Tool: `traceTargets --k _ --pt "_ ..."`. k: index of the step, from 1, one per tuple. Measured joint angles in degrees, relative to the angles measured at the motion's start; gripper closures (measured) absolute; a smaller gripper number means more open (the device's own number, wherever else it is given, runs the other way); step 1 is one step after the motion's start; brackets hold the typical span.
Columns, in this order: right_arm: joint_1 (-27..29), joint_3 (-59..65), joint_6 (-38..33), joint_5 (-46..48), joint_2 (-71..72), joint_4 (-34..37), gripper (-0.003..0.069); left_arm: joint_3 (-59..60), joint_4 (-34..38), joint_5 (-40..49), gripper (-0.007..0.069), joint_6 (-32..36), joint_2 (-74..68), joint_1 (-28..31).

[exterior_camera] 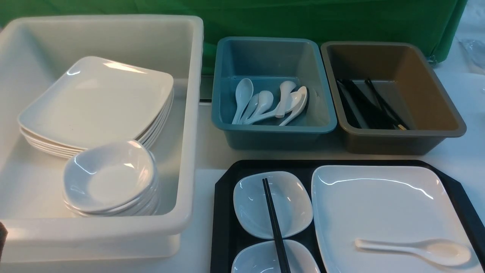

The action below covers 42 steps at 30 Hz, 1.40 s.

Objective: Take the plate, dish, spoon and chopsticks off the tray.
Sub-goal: Use the right arm to grab a pair of chopsticks from the plate

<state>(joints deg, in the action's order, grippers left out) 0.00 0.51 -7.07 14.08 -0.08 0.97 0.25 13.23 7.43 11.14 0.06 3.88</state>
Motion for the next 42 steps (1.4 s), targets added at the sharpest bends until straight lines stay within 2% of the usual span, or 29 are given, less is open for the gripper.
traceTargets --k 1,9,10,11,12,14,15,16,17,19,24,26,27,29,30,33,35,36,40,42 --pt "0.0 0.0 0.0 0.0 0.0 0.0 0.0419 0.0 4.2 -2.2 0.0589 -4.0 0.0 0.0" --pt "0.0 0.0 0.7 -1.6 0.0 0.8 0.0419 0.0 10.4 -7.4 0.0589 -15.3 0.0 0.0" --pt "0.0 0.0 4.6 -3.2 0.0 4.3 0.0419 0.0 10.9 -8.4 0.0589 -18.2 0.0 0.0" --pt "0.0 0.0 5.2 -3.7 0.0 4.3 0.0419 0.0 10.9 -8.5 0.0589 -18.2 0.0 0.0" --pt "0.0 0.0 10.7 -6.3 0.0 8.4 0.0419 0.0 11.1 -9.3 0.0589 -19.4 0.0 0.0" --pt "0.0 0.0 16.5 -8.7 0.0 10.9 0.0419 0.0 11.1 -9.9 0.0589 -19.9 0.0 0.0" --pt "0.0 0.0 26.0 -12.2 0.0 13.5 0.0419 0.0 11.1 -11.1 0.0589 -20.0 0.0 0.0" --pt "0.0 0.0 26.0 -12.6 0.0 13.7 0.0419 0.0 11.1 -11.3 0.0589 -20.0 0.0 0.0" --pt "0.0 0.0 32.7 -15.4 0.0 14.6 0.0419 0.0 11.1 -12.9 0.0589 -20.4 0.0 0.0" --pt "0.0 0.0 37.8 -18.7 0.0 15.3 0.0419 0.0 11.1 -16.2 0.0589 -21.6 0.0 0.0" --pt "0.0 0.0 39.5 -22.3 0.0 15.4 0.0419 -0.3 10.6 -27.8 0.0589 -26.7 0.0 0.0" --pt "0.0 0.0 39.5 -23.6 0.0 15.4 0.0419 -1.5 9.8 -28.2 0.0589 -27.9 0.0 0.0" --pt "0.0 0.0 39.5 -25.7 0.0 15.4 0.0419 -4.2 7.0 -27.5 0.0589 -29.4 0.1 0.0" --pt "-0.1 0.0 39.5 -29.2 0.0 14.5 0.0419 -8.1 3.2 -25.6 0.0589 -30.3 0.1 0.0" --pt "-0.5 -1.6 39.3 -29.0 0.0 11.4 0.0427 -13.7 -1.8 -21.5 0.0589 -30.7 -0.6 0.0" --pt "-2.7 -11.6 38.4 -20.6 -2.2 2.9 0.0506 -25.2 -8.6 -9.5 0.0589 -30.7 -4.7 0.0" --pt "-5.5 -22.6 35.2 -9.4 -7.8 -1.0 0.0592 -32.9 -10.2 1.1 0.0589 -29.0 -9.7 0.0" --pt "-5.8 -22.6 34.7 -8.4 -8.4 -1.3 0.0602 -33.5 -10.3 2.1 0.0589 -28.3 -10.7 0.0" --pt "-12.9 -41.6 21.9 13.5 -22.5 1.2 0.063 -44.8 -7.2 26.4 0.0589 -15.7 -22.3 0.0" --pt "-17.0 -48.9 15.2 23.3 -29.9 3.6 0.0631 -47.2 -5.0 35.4 0.0589 -11.1 -27.1 0.0"
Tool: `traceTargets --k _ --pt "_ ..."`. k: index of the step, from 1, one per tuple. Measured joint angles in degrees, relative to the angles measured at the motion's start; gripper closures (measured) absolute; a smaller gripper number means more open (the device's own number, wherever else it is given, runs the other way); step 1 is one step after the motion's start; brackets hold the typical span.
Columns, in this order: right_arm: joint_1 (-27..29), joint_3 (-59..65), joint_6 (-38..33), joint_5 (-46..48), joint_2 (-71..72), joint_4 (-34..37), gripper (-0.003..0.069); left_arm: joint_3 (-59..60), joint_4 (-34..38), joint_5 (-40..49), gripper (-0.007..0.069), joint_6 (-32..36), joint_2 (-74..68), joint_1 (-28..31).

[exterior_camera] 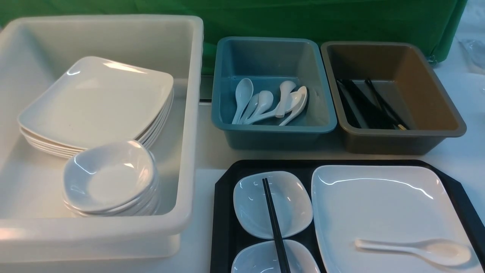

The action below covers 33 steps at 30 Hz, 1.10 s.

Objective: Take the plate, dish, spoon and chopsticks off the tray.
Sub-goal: Use the right arm to grab a pair of chopsticks from the plate

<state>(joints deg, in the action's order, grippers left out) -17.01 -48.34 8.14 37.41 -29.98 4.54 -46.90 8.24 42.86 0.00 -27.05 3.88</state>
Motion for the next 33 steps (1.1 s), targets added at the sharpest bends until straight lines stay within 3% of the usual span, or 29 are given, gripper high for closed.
traceTargets --k 5,9,13,18,21,23,24,25,28,33 --pt "-9.2 -8.4 -12.4 14.6 -16.1 0.7 0.063 -1.1 4.1 12.9 0.0589 4.6 -9.4 0.0" --pt "-15.1 -9.4 -20.3 17.5 -29.4 -0.6 0.0579 -1.1 5.7 17.1 0.0589 8.0 -13.0 0.0" --pt "-16.2 -9.6 -21.8 17.5 -37.6 -3.9 0.0501 -1.2 5.7 17.3 0.0589 9.1 -12.9 0.0" --pt "-16.3 -9.6 -20.2 17.1 -48.8 -11.0 0.0333 -1.4 6.1 17.4 0.0589 9.4 -12.9 0.0" --pt "-16.3 -9.6 -18.9 15.7 -51.9 -9.2 0.0275 -1.4 6.4 17.4 0.0589 9.4 -12.9 0.0" --pt "-16.3 -9.6 -18.1 12.0 -54.1 -2.6 0.0218 -1.4 6.5 17.3 0.0589 9.5 -12.9 0.0" --pt "-16.3 -9.6 -18.1 11.7 -54.2 -2.6 0.0214 -1.4 6.5 17.3 0.0589 9.5 -12.9 0.0" --pt "-16.4 -9.6 -18.1 8.5 -54.9 4.4 0.0171 -1.4 6.5 17.3 0.0589 9.6 -12.9 0.0" --pt "-17.9 -9.6 -18.1 5.4 -55.1 10.5 0.0119 -1.4 6.5 17.1 0.0589 9.7 -12.9 0.0" --pt "-23.0 -9.6 -16.5 2.9 -56.8 10.7 0.0067 -1.4 6.5 15.7 0.0589 10.1 -12.9 0.0"
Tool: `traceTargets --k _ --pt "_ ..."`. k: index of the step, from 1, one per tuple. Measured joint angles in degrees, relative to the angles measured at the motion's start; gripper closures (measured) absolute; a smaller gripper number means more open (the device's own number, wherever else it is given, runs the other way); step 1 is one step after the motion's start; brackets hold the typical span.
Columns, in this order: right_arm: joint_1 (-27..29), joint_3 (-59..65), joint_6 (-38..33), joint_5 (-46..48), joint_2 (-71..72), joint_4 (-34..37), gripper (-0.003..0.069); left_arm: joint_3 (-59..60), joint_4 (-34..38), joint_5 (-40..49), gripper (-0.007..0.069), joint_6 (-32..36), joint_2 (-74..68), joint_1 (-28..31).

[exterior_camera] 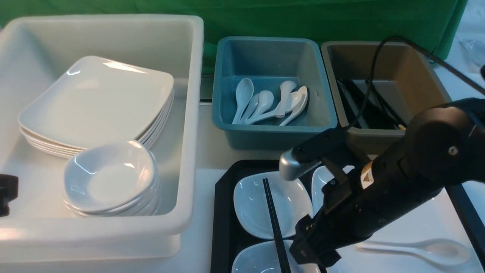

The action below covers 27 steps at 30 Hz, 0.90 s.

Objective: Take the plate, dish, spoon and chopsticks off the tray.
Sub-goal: Use the right arm to grab a pair of chopsticks from the plate

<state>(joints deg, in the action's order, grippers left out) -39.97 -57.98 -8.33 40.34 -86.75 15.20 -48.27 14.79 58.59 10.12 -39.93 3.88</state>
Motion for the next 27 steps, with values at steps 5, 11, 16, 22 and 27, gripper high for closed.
traceTargets --k 5,11,16,22,27 --pt "-3.5 0.0 1.8 -0.2 -3.4 -0.1 0.0068 0.0 0.1 -0.3 0.0589 0.0 0.0 0.0" --pt "-5.9 0.0 3.4 -1.6 -7.6 -0.2 0.0068 0.0 0.1 -0.4 0.0589 0.0 0.0 0.0" --pt "-6.5 0.0 3.4 -3.3 -10.6 -0.2 0.0068 0.0 0.1 -0.4 0.0589 0.0 0.0 0.0" --pt "-6.5 0.0 3.5 -4.4 -13.4 -0.2 0.0075 0.6 0.2 -0.4 0.0589 0.0 0.0 0.0" --pt "-6.5 0.0 4.1 -4.8 -13.5 -0.2 0.0238 1.8 0.2 -0.2 0.0589 0.0 0.0 0.0"
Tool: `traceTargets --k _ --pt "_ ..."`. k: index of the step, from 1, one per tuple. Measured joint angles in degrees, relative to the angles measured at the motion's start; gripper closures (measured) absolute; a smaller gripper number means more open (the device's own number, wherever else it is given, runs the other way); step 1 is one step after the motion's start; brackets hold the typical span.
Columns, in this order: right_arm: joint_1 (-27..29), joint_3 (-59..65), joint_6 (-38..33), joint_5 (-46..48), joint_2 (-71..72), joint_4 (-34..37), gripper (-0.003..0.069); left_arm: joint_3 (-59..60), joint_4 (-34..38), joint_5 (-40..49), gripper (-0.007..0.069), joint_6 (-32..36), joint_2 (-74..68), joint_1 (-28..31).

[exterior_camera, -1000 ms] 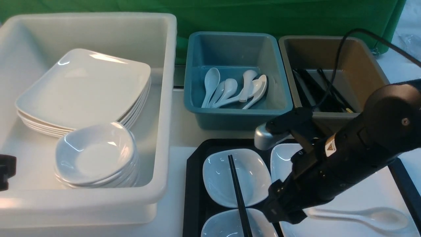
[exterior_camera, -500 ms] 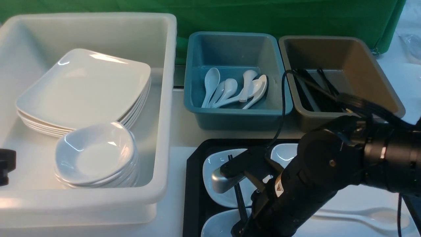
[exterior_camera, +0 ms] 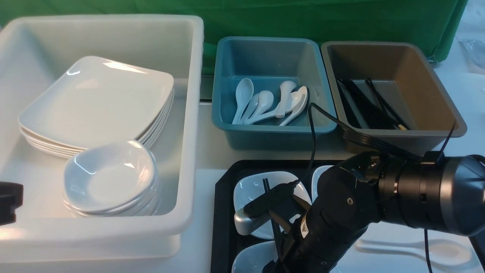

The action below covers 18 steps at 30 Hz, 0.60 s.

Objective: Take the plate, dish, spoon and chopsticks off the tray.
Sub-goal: Use the right arm to grab a pair of chopsticks from the plate

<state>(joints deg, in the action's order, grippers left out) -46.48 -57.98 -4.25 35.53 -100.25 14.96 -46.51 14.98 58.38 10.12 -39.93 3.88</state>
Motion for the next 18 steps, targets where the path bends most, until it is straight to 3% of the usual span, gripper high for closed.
traceTargets --k 1,2,5,18 --pt "0.0 0.0 0.0 0.0 0.0 0.0 0.0249 0.0 0.0 0.0 0.0589 0.0 0.0 0.0" --pt "0.0 0.0 0.1 0.0 0.0 0.0 0.0357 0.0 0.0 -0.1 0.0589 0.0 0.0 0.0" --pt "0.0 0.0 0.2 0.0 0.0 0.1 0.0521 0.0 0.0 -0.2 0.0589 0.0 0.0 0.0" --pt "0.0 -1.2 0.4 4.9 3.6 0.0 0.0519 0.0 0.0 -0.5 0.0589 0.8 0.0 0.0"
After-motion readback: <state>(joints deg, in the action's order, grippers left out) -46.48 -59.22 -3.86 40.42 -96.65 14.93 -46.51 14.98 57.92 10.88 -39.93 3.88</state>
